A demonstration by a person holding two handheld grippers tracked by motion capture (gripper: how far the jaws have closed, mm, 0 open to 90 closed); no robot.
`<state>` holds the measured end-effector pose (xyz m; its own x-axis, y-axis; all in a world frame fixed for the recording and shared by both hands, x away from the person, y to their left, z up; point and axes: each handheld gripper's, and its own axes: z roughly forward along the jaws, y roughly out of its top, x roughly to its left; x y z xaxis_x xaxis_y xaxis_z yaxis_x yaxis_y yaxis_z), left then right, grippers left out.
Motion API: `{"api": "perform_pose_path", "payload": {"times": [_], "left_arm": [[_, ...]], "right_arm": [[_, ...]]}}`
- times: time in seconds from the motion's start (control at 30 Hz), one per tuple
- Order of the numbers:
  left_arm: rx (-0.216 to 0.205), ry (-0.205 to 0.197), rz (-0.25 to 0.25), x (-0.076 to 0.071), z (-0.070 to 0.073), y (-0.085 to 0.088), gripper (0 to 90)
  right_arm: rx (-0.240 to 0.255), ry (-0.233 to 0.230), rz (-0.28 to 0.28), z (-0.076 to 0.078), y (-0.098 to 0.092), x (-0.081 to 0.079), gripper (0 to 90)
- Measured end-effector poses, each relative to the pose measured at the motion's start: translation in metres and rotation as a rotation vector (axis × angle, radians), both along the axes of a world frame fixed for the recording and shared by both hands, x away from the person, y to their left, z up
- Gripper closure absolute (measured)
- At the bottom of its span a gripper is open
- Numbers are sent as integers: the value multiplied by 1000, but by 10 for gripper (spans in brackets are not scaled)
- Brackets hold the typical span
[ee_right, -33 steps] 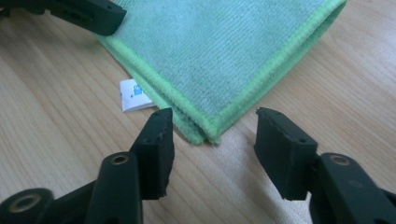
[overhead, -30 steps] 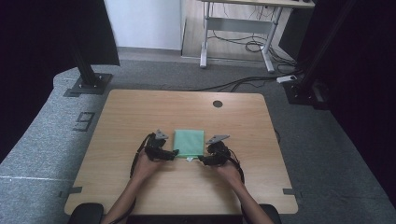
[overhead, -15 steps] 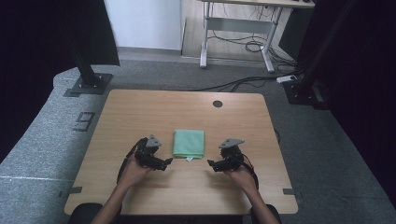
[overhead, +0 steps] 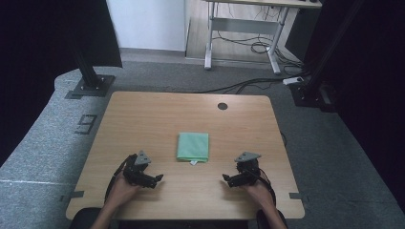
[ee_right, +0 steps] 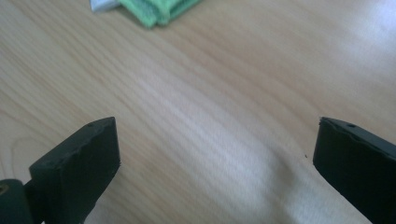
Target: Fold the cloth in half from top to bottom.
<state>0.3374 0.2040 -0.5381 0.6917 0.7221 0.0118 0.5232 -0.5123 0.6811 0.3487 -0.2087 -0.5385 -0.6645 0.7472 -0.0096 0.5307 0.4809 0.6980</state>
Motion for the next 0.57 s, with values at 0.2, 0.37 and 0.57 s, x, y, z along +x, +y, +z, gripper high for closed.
{"api": "perform_pose_path", "payload": {"times": [0.2, 0.37, 0.57], "left_arm": [[2, 26, 4, 1, -9, 2, 0], [8, 34, 11, 1, -11, 3, 0], [9, 34, 17, 1, -11, 3, 0]], "right_arm": [[-15, 6, -5, -12, -3, -3, 0], [15, 6, -11, -17, -5, -4, 0], [29, -8, -8, -18, -5, -4, 0]]}}
